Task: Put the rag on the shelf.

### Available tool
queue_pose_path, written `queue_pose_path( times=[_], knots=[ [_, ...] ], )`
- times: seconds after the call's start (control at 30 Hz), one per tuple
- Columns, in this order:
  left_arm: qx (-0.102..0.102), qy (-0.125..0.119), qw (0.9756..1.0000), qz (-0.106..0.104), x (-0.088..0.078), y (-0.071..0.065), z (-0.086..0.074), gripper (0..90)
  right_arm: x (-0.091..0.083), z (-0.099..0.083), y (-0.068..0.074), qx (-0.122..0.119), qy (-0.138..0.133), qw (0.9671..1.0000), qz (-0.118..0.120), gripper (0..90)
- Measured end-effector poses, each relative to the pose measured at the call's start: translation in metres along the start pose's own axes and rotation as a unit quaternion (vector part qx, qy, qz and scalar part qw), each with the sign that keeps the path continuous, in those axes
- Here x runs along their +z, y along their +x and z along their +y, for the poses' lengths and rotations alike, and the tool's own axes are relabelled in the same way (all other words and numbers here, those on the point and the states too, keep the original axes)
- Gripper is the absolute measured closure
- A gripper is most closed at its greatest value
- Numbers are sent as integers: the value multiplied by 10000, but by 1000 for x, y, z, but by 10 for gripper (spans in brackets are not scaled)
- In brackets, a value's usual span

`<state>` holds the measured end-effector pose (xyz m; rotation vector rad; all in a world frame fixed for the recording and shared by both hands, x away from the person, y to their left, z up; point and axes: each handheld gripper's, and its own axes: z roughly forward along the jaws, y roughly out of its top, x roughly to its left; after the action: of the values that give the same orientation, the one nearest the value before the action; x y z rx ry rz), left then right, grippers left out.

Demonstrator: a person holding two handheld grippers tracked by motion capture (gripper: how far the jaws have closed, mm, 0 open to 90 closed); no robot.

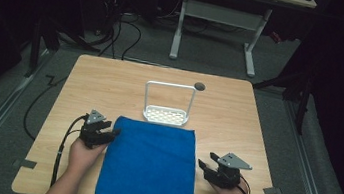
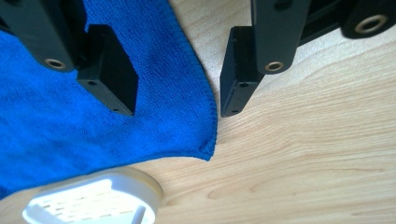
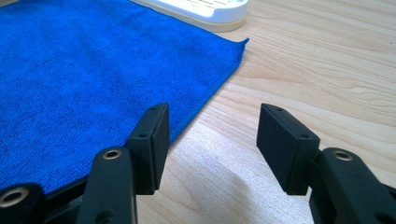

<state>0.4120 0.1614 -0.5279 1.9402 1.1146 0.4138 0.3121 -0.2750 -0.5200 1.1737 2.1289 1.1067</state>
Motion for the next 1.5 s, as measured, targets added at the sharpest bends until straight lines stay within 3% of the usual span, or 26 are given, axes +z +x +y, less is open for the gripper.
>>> queue_pose_path(
  times=[0.1, 0.27, 0.3, 0.5, 0.6, 0.9, 1.0, 1.23, 1.4, 1.5],
  knots=[
    [113, 10, 9999, 20, 2, -1, 7, 472, 1, 0, 1, -16, 16, 10000, 1, 445],
    [97, -68, 9999, 15, 5, 2, 16, 483, 0, 0, 1, -18, 24, 10000, -7, 445],
    [85, 47, 9999, 37, 8, 3, 18, 481, 0, 0, 1, -18, 20, 10000, 0, 445],
    [156, 191, 9997, 69, 22, 6, 26, 491, 1, 0, 2, -8, 43, 10000, 13, 444],
    [290, 275, 9991, 138, 30, 5, 29, 500, 1, 0, 2, -21, 55, 10000, 16, 445],
    [229, 362, 9990, 159, 42, 6, 24, 541, 5, -1, 3, -57, 130, 9999, 18, 445],
    [111, 313, 9993, 148, 41, 8, 24, 594, 7, -1, 4, -2, 131, 9999, 47, 446],
    [114, 262, 9995, 145, 40, 8, 23, 714, 18, 8, 8, 197, 128, 9996, 134, 457],
    [116, 211, 9996, 121, 39, 8, 23, 793, 26, 18, 8, 173, 107, 9998, 30, 481],
    [77, 106, 9999, 98, 37, 9, 22, 820, 40, 29, 2, 203, 132, 9997, -102, 506]
  ],
)
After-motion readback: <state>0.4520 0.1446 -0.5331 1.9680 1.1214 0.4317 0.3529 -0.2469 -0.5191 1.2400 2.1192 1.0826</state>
